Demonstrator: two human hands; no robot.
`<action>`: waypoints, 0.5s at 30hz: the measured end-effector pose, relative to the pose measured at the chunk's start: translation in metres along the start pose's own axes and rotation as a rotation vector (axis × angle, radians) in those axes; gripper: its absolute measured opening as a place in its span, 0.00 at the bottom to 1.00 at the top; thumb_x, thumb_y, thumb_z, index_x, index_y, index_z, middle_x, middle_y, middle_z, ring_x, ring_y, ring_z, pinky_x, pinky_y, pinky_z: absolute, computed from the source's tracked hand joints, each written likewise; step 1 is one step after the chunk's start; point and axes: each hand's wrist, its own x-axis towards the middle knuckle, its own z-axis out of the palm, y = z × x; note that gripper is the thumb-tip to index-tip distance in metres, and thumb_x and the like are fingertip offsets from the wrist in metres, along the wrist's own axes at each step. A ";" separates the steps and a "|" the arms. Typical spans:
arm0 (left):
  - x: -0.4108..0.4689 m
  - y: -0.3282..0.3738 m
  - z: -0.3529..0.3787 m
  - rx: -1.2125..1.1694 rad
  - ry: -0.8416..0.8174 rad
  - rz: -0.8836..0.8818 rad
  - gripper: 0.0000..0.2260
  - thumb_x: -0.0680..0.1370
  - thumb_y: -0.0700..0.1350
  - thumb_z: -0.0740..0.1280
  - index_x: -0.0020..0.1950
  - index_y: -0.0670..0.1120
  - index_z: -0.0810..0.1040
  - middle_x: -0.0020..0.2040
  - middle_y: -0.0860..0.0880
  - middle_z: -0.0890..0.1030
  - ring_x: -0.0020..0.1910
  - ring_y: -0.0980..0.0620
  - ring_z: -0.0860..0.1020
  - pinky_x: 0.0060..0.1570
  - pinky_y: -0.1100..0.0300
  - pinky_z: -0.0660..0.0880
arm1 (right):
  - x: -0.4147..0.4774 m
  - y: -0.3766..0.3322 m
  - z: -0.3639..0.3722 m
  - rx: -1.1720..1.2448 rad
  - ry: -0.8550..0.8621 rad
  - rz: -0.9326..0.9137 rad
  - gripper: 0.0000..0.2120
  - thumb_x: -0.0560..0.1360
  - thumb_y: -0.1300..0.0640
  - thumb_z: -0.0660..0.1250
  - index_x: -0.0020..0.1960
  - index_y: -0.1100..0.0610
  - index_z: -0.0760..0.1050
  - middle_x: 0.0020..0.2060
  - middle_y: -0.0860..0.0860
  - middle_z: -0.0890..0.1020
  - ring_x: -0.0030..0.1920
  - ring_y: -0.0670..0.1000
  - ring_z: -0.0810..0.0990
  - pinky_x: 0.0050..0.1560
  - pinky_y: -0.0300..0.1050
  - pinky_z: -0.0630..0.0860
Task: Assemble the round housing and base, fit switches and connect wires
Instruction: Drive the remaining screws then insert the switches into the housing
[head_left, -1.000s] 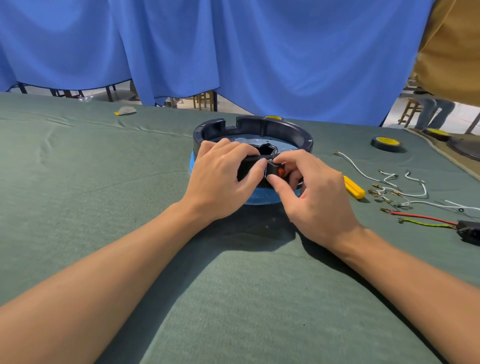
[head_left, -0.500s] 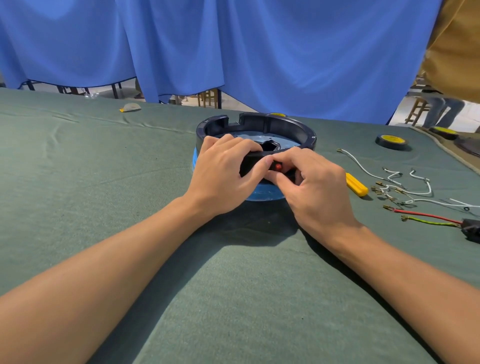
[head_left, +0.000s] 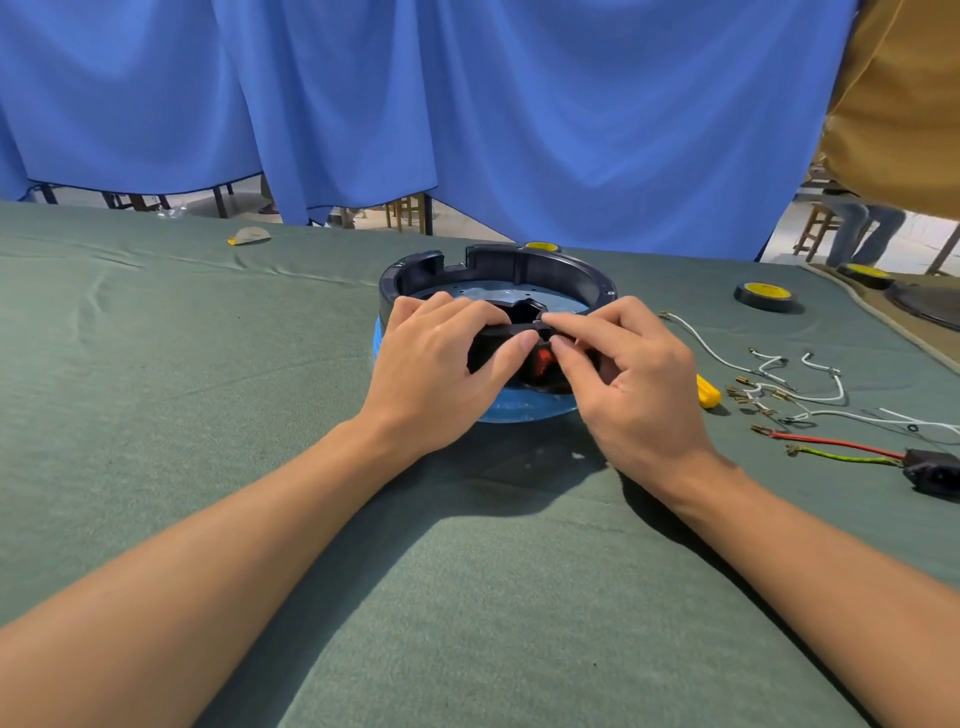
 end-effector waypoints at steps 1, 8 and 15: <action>0.000 0.000 0.000 -0.002 0.001 0.000 0.21 0.78 0.59 0.60 0.50 0.43 0.83 0.43 0.50 0.84 0.42 0.48 0.78 0.50 0.58 0.62 | 0.000 0.000 0.000 0.008 -0.009 0.001 0.10 0.76 0.59 0.68 0.57 0.55 0.82 0.41 0.48 0.76 0.37 0.42 0.71 0.39 0.31 0.67; 0.000 0.000 0.000 0.012 0.004 0.009 0.19 0.79 0.58 0.61 0.49 0.44 0.83 0.42 0.50 0.84 0.41 0.48 0.78 0.50 0.57 0.63 | -0.005 -0.007 0.001 0.033 -0.060 -0.059 0.10 0.77 0.60 0.66 0.55 0.55 0.82 0.41 0.47 0.79 0.36 0.42 0.72 0.39 0.34 0.69; 0.000 0.001 -0.001 0.022 -0.003 0.016 0.21 0.78 0.58 0.59 0.50 0.43 0.83 0.42 0.49 0.84 0.41 0.46 0.78 0.51 0.54 0.65 | -0.002 -0.011 0.005 0.066 -0.031 0.001 0.06 0.76 0.60 0.69 0.52 0.55 0.81 0.38 0.43 0.80 0.34 0.41 0.73 0.37 0.34 0.70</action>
